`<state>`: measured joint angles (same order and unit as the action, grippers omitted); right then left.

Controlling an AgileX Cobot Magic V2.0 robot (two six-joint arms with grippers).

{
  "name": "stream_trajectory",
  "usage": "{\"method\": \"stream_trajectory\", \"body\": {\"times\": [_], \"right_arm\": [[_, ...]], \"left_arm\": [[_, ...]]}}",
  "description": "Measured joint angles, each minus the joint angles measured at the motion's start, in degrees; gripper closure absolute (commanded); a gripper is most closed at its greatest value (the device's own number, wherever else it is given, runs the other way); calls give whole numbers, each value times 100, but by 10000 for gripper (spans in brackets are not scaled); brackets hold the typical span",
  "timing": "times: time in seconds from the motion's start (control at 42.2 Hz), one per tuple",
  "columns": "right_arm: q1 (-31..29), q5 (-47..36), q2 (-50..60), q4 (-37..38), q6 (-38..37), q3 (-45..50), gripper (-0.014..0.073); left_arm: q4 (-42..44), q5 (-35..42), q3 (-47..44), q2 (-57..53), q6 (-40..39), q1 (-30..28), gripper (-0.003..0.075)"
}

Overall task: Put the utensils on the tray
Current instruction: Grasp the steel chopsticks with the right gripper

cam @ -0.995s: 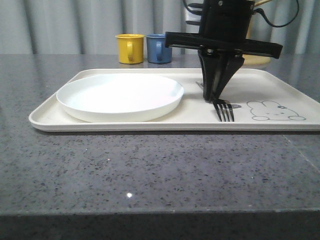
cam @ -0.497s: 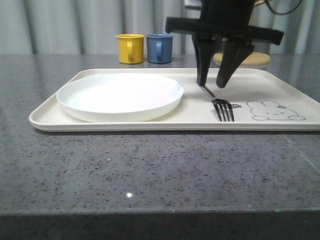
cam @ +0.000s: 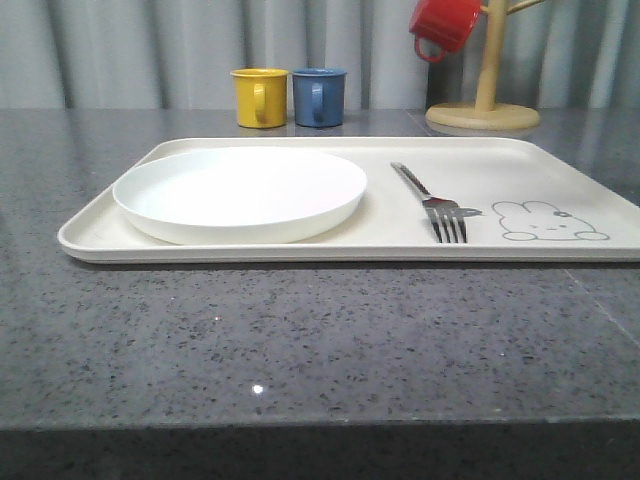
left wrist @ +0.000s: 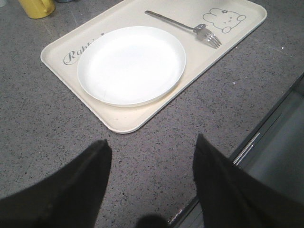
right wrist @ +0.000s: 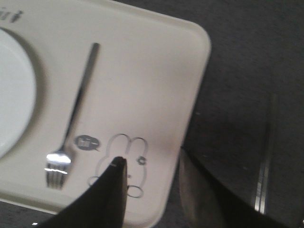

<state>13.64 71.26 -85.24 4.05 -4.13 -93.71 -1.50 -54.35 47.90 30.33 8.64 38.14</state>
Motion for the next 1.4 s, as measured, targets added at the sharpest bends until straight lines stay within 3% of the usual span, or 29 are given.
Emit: {"method": "stream_trajectory", "body": {"times": [0.261,0.521,1.398], "right_arm": [[-1335,7,157,-23,445,1262,291],[-2211,-82,-128,-32,549,2174,291],[-2313,-1340,-811,-187,707,2234,291]], "left_arm": [[0,0,0,0,-10,0,332],[0,0,0,0,-10,0,332],[0,0,0,0,-10,0,332]]}}
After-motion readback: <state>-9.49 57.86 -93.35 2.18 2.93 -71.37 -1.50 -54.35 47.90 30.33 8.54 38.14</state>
